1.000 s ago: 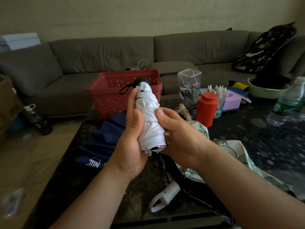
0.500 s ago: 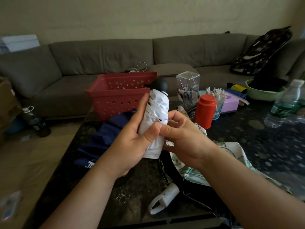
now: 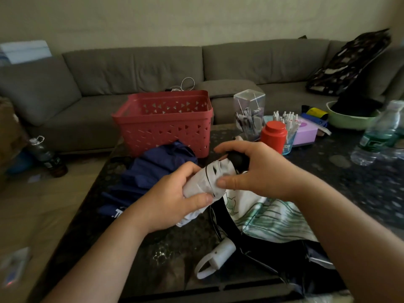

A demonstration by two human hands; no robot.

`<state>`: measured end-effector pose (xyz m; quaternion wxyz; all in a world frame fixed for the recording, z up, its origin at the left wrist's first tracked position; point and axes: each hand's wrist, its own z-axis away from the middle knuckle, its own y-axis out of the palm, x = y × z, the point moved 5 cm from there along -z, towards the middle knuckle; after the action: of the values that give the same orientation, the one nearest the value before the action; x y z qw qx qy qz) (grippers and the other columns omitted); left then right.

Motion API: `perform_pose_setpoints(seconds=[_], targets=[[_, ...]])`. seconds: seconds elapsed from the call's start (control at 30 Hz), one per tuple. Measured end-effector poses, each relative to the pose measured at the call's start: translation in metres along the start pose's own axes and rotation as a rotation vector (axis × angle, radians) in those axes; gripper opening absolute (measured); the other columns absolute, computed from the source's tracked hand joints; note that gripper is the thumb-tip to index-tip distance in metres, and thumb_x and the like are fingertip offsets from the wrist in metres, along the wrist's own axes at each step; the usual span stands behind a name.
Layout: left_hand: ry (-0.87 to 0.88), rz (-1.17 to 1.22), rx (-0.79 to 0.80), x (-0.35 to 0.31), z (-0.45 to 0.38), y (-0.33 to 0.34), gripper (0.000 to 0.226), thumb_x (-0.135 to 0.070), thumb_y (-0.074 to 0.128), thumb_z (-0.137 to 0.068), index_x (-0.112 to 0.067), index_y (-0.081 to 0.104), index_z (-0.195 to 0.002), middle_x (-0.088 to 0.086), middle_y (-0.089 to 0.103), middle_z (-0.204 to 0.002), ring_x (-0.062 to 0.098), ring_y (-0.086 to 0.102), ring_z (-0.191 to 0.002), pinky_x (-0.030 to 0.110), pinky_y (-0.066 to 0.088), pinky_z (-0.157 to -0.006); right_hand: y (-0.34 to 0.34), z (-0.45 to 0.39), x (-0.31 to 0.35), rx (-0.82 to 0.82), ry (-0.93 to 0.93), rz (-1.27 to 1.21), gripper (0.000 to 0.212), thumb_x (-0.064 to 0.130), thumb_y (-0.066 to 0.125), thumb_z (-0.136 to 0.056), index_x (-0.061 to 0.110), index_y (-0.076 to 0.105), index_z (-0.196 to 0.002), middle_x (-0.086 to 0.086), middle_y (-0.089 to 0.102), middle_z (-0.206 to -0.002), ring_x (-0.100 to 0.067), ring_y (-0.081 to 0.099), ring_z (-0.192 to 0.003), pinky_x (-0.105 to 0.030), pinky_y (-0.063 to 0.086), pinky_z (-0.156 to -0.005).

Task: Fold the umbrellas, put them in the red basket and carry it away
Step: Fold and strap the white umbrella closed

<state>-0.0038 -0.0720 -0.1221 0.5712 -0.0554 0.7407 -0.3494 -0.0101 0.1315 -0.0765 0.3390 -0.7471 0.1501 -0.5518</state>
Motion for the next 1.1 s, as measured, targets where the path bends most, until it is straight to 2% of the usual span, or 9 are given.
perform_pose_setpoints(seconds=[0.13,0.3,0.47,0.57,0.63,0.7,0.87,1.03,1.1], targets=[[0.001,0.055,0.001,0.000,-0.002,-0.001,0.043,-0.054,0.077,-0.080,-0.040,0.062,-0.118,-0.008,0.074,-0.111,0.012,0.073,-0.101,0.054,0.059,-0.092,0.002,0.001,-0.003,-0.109,-0.072,-0.028,0.043,0.044,0.093,-0.073,0.039,0.071,-0.111,0.006,0.073,-0.094,-0.011,0.070,-0.084,-0.041,0.061,-0.080],[0.009,0.219,-0.166,0.005,-0.004,-0.013,0.052,-0.042,0.091,-0.079,-0.052,0.064,-0.124,-0.005,0.075,-0.116,0.015,0.075,-0.105,0.045,0.062,-0.092,-0.001,0.001,-0.010,-0.171,-0.052,-0.202,0.038,0.034,0.094,-0.072,0.034,0.074,-0.104,0.004,0.076,-0.096,-0.014,0.075,-0.087,-0.042,0.063,-0.083],[-0.049,0.500,-0.381,0.008,-0.007,-0.019,0.040,-0.040,0.089,-0.072,-0.029,0.078,-0.109,0.002,0.078,-0.109,0.019,0.076,-0.099,0.038,0.062,-0.087,0.012,-0.004,-0.017,-0.313,0.012,-0.544,0.026,0.020,0.089,-0.080,0.025,0.075,-0.101,-0.006,0.072,-0.090,-0.035,0.074,-0.083,-0.050,0.065,-0.078],[-0.104,0.557,-0.399,0.012,-0.010,-0.014,0.031,-0.034,0.087,-0.070,-0.023,0.079,-0.098,0.003,0.079,-0.100,0.019,0.075,-0.091,0.038,0.062,-0.083,0.020,-0.007,-0.014,-0.186,0.022,-0.597,0.046,0.013,0.081,-0.088,0.044,0.070,-0.121,0.012,0.075,-0.097,-0.018,0.075,-0.093,-0.040,0.066,-0.077],[-0.149,0.547,-0.397,0.017,-0.011,-0.013,0.021,-0.024,0.089,-0.077,-0.021,0.080,-0.095,0.006,0.081,-0.096,0.023,0.077,-0.088,0.041,0.063,-0.081,0.027,-0.005,-0.011,-0.071,0.022,-0.563,0.051,0.016,0.082,-0.087,0.047,0.067,-0.125,0.025,0.074,-0.110,-0.006,0.074,-0.102,-0.030,0.063,-0.075],[-0.181,0.562,-0.430,0.021,-0.012,-0.013,0.020,-0.017,0.088,-0.082,-0.019,0.078,-0.099,0.009,0.081,-0.097,0.025,0.078,-0.087,0.042,0.064,-0.078,0.032,-0.008,-0.014,-0.063,0.054,-0.478,0.037,0.019,0.086,-0.083,0.035,0.077,-0.115,0.015,0.076,-0.114,-0.008,0.076,-0.098,-0.025,0.061,-0.071],[-0.190,0.618,-0.497,0.027,-0.013,-0.019,0.020,-0.026,0.083,-0.089,-0.024,0.072,-0.105,0.004,0.076,-0.098,0.020,0.072,-0.081,0.035,0.055,-0.062,0.036,-0.023,-0.019,-0.205,0.154,-0.596,0.013,0.009,0.086,-0.083,0.014,0.080,-0.095,0.002,0.075,-0.072,-0.010,0.069,-0.058,-0.021,0.053,-0.053],[-0.141,0.507,-0.404,0.029,-0.017,-0.022,0.009,-0.020,0.076,-0.095,-0.026,0.070,-0.096,0.004,0.066,-0.081,0.018,0.060,-0.060,0.030,0.042,-0.044,0.047,-0.028,-0.030,-0.210,0.298,-0.702,0.010,0.016,0.081,-0.090,0.015,0.081,-0.099,-0.004,0.072,-0.074,-0.014,0.064,-0.054,-0.025,0.049,-0.047],[-0.174,0.530,-0.427,0.034,-0.019,-0.025,0.007,-0.021,0.075,-0.096,-0.027,0.070,-0.094,0.003,0.066,-0.078,0.015,0.058,-0.054,0.027,0.037,-0.041,0.050,-0.028,-0.025,-0.171,0.259,-0.739,0.018,0.012,0.079,-0.090,0.024,0.080,-0.104,0.001,0.078,-0.084,-0.015,0.073,-0.065,-0.028,0.056,-0.052]])
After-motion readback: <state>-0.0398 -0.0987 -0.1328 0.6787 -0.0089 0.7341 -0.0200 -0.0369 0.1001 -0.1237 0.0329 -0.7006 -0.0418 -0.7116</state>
